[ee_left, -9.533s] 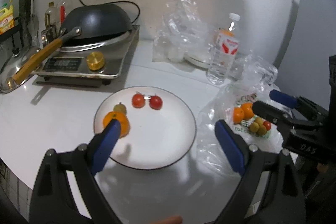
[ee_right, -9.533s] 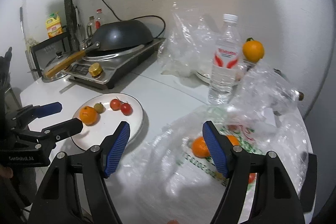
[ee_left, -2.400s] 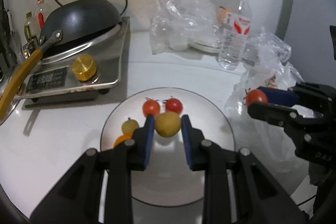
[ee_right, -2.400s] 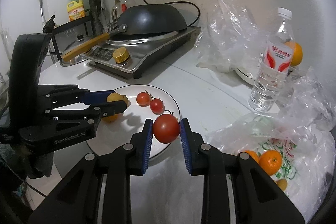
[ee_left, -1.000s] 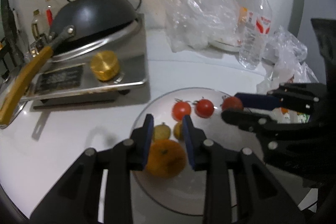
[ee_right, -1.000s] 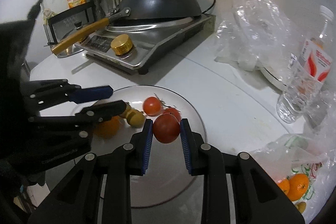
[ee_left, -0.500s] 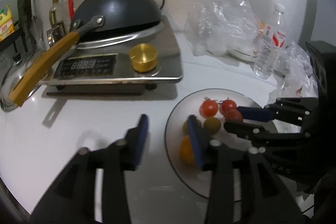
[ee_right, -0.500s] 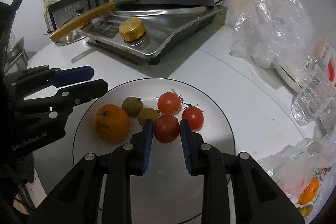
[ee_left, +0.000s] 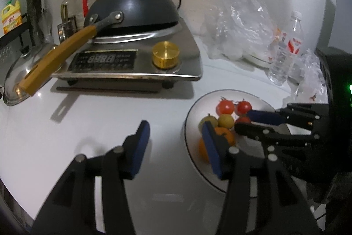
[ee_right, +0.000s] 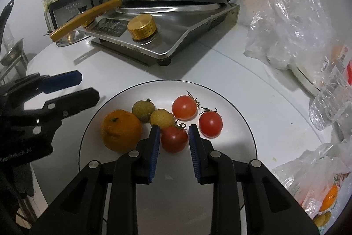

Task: Organize fruits
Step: 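Lower both fruits onto the plate and open both grippers, then move both open grippers back over the fruit bag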

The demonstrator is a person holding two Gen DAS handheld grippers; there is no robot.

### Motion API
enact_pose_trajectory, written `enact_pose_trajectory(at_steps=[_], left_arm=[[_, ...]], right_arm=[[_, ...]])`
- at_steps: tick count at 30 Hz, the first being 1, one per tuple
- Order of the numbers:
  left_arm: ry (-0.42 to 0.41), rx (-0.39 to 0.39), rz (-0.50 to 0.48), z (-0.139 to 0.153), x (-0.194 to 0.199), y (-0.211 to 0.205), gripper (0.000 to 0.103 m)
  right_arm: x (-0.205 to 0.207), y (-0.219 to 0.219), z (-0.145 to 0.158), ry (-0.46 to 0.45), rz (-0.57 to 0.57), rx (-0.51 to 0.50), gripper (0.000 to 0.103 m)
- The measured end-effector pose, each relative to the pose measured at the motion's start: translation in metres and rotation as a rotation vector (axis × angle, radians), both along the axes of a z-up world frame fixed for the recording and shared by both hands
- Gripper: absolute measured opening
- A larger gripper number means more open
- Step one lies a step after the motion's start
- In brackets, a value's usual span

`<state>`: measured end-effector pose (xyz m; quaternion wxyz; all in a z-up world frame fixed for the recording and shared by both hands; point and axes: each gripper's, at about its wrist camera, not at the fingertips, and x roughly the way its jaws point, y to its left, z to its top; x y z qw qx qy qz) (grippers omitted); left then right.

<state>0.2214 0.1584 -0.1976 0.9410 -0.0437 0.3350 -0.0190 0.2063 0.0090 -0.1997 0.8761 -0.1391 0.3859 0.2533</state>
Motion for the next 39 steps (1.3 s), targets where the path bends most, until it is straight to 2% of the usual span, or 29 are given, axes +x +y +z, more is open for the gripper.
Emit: enact_pose_trajectory(at_steps=[9,11,13,18,20,22,30,39], left_arm=[[-0.021,-0.006,-0.002,0.009,-0.015,-0.004,0.053],[-0.027,-0.005,-0.008,0.011,-0.019,-0.007,0.057],[-0.034,-0.013,-0.013,0.014,-0.024,-0.010,0.067],[-0.042,-0.023,-0.015,0.017,-0.035,-0.017,0.069],[-0.046,-0.025,-0.012,0.018,-0.039,-0.019,0.069],[-0.049,-0.025,-0.013,0.020,-0.043,-0.023,0.070],[-0.065,-0.037,-0.028,0.025,-0.057,-0.038,0.076],[-0.074,-0.035,-0.051,0.031,-0.067,-0.059,0.076]], right_arm=[[-0.017,-0.006,0.017,-0.037,-0.004,0.013,0.028],[-0.022,-0.009,0.021,-0.046,-0.006,0.016,0.029],[-0.028,-0.012,0.025,-0.056,-0.007,0.018,0.029],[-0.041,-0.022,0.033,-0.082,-0.015,0.024,0.029],[-0.046,-0.026,0.036,-0.089,-0.019,0.024,0.033],[-0.052,-0.031,0.039,-0.096,-0.026,0.032,0.049],[-0.069,-0.047,0.048,-0.113,-0.041,0.038,0.050],[-0.086,-0.073,0.054,-0.131,-0.076,0.046,0.050]])
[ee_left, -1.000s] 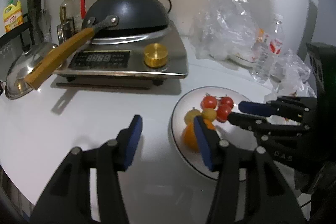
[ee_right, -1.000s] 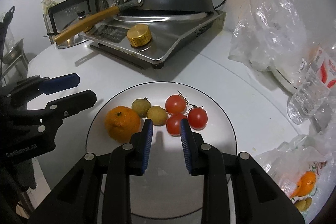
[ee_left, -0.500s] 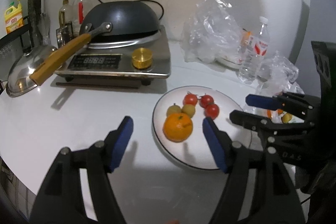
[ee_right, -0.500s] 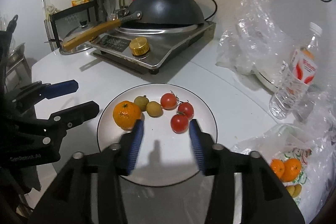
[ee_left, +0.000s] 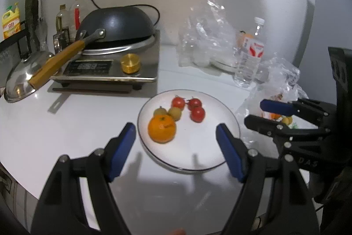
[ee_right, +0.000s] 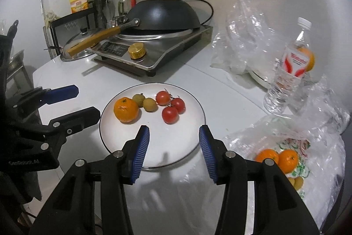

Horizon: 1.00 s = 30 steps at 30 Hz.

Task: Organize fruits
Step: 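Move both open grippers back over the fruit bag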

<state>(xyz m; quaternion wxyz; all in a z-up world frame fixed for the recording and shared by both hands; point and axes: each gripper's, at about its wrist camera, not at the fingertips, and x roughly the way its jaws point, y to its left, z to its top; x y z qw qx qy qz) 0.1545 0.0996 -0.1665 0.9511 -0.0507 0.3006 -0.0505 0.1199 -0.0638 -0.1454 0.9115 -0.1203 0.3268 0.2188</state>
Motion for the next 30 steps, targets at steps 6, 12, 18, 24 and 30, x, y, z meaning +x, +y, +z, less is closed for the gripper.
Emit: enact_pose_trajectory(at_steps=[6,12,18,24,30], left_arm=[[-0.023,-0.025,-0.024,0.006,-0.007,-0.016,0.076],[-0.024,-0.031,-0.063,0.007,-0.007,-0.040,0.076],[-0.034,-0.015,-0.079,0.008,-0.006,-0.062,0.076],[-0.026,0.010,-0.110,0.008,-0.003,-0.086,0.076],[-0.007,0.030,-0.145,0.007,0.000,-0.108,0.076]], right_arm=[[-0.011,-0.021,0.005,-0.013,-0.024,0.006,0.050],[-0.021,-0.050,0.008,-0.025,-0.062,0.013,0.050],[-0.028,-0.078,0.007,-0.031,-0.095,0.022,0.050],[-0.032,-0.106,0.004,-0.037,-0.124,0.044,0.050],[-0.033,-0.130,-0.001,-0.032,-0.158,0.054,0.050]])
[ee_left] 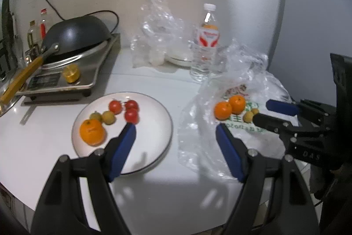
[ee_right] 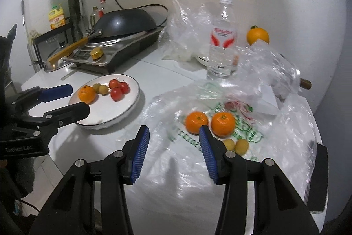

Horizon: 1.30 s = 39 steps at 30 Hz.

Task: Organize fruits
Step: 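Move both open grippers back over the fruit bag, then grasp a yellow-green fruit with the right gripper while the left gripper grasps another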

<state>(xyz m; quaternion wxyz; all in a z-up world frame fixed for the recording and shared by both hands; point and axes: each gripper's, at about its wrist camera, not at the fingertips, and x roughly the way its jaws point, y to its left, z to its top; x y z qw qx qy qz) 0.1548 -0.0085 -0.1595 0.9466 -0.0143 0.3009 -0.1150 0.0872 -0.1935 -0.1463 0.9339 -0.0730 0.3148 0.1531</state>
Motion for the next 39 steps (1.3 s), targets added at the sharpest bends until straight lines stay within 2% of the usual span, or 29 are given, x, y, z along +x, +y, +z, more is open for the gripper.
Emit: enact_pose_trajectory(at_steps=[20,32,39], left_arm=[[0.034,0.069,-0.116,-0.013,0.017,-0.074,0.075],[0.053,0.074,-0.147,-0.017,0.030,-0.099,0.075],[0.071,0.074,-0.146,-0.022,0.038,-0.108,0.075]], right_arm=[[0.009,-0.073,-0.023,0.020,-0.083,-0.013,0.050],[0.024,-0.079,-0.030,0.017,-0.055,-0.106,0.049],[0.039,-0.079,-0.033,0.035,-0.021,-0.133,0.041]])
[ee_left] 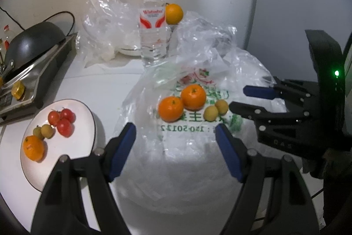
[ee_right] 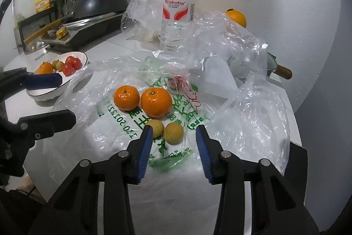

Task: Organize fruits
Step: 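Grasp a yellow-green fruit with the right gripper while the left gripper grasps another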

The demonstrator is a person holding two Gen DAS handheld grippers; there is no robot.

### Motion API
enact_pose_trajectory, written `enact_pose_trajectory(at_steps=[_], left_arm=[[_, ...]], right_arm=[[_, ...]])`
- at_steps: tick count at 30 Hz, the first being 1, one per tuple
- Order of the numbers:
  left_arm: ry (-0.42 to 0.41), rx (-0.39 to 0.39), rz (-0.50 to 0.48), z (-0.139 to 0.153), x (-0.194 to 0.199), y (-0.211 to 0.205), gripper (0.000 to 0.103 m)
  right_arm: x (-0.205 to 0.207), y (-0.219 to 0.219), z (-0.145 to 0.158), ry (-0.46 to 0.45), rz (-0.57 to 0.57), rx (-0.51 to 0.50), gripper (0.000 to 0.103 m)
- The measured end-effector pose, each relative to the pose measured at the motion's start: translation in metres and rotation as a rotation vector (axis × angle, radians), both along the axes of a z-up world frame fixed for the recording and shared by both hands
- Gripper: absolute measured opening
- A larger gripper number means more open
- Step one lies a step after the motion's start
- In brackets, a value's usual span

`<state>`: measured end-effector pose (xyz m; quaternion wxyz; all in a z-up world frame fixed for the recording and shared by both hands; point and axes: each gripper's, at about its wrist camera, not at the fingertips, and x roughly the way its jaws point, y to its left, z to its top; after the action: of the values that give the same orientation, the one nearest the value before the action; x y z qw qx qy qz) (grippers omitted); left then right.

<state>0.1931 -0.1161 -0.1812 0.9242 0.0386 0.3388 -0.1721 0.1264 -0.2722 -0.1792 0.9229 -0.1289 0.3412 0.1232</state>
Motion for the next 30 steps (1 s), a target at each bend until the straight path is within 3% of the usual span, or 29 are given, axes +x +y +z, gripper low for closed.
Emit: enact_pose_trajectory(at_steps=[7,21,25,30], left_arm=[[0.033,-0.023,-0.007,-0.006,0.011,-0.006,0.076],[0.046,0.015,-0.013,-0.013,0.021,-0.019,0.075],[0.048,0.034,-0.022,-0.014,0.022,-0.026,0.075],[0.047,0.047,-0.026,-0.014,0.024,-0.032,0.075]], right_arm=[[0.020,-0.002,-0.012,0.049,0.008,-0.006,0.038],[0.039,-0.002,-0.027,0.129,0.017,0.052,0.037],[0.038,0.001,-0.026,0.117,0.030,0.046,0.027],[0.036,-0.004,-0.025,0.121,0.042,0.066,0.026]])
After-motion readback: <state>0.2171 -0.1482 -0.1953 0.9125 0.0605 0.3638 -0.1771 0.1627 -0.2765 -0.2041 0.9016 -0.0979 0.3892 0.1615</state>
